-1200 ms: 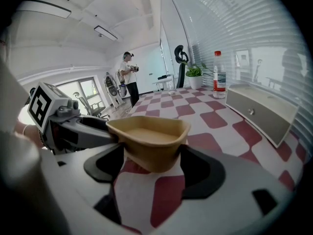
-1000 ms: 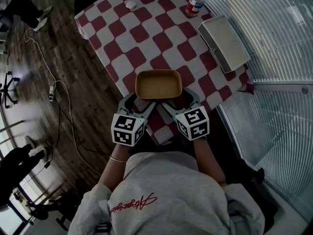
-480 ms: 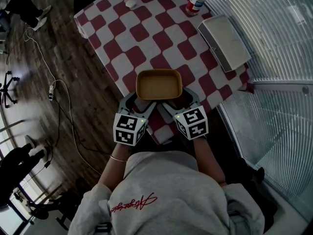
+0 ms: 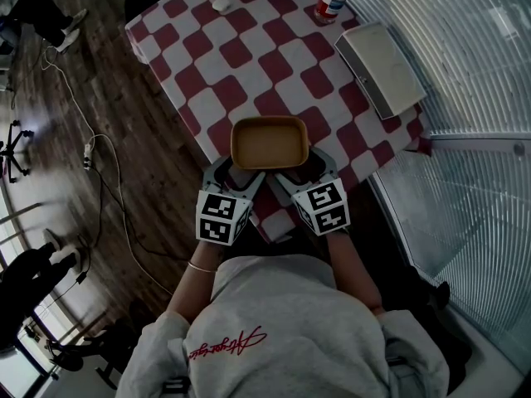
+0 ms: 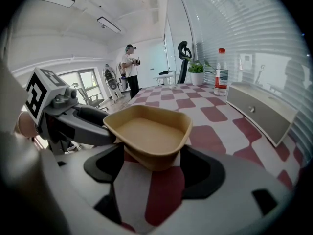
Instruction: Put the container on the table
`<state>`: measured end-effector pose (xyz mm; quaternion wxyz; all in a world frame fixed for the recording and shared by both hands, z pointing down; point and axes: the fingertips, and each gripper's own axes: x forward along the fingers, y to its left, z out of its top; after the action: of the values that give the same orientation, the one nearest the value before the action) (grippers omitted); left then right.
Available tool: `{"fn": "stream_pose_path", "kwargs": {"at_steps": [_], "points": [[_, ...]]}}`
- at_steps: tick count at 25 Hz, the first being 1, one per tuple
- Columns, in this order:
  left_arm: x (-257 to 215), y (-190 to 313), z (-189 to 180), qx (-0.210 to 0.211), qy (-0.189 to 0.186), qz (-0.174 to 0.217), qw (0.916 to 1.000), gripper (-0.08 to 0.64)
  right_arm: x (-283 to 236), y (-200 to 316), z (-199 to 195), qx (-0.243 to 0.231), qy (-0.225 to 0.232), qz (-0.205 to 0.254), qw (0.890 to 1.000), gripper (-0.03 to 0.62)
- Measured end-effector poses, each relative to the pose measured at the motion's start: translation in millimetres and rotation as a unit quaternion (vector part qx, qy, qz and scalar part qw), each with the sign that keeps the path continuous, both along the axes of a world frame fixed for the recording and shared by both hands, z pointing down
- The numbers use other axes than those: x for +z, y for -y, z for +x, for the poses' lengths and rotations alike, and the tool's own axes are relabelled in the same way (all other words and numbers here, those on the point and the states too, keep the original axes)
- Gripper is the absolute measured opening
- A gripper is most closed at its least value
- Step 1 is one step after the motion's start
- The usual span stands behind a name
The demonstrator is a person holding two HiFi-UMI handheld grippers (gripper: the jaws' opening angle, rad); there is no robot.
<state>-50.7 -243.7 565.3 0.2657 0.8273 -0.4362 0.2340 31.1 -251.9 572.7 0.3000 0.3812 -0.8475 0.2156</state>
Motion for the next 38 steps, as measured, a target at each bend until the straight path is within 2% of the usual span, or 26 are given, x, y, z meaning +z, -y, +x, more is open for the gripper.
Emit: {"fn": "stream_pose_path", "kwargs": {"at_steps": [24,35,38], "points": [[10.0,-4.6,1.3,0.012,0.034,0.011,0.9993,0.318,11.8,-4.0,0.9,-0.008,-0.014,-0.002,1.000,0.362],[11.8,-4.9,1.0,0.006,0.005,0.043,0.9990,0.319,13.5,-4.1,-0.3,-0.002,-0.024,0.019,1.000,0.364],[14.7,-5.6,2.0,0.006,0.008,0.051,0.9986,0.319,13.7,-4.9,-0.7,-0.006,-0.020,0.021,1.000,0.364]]}}
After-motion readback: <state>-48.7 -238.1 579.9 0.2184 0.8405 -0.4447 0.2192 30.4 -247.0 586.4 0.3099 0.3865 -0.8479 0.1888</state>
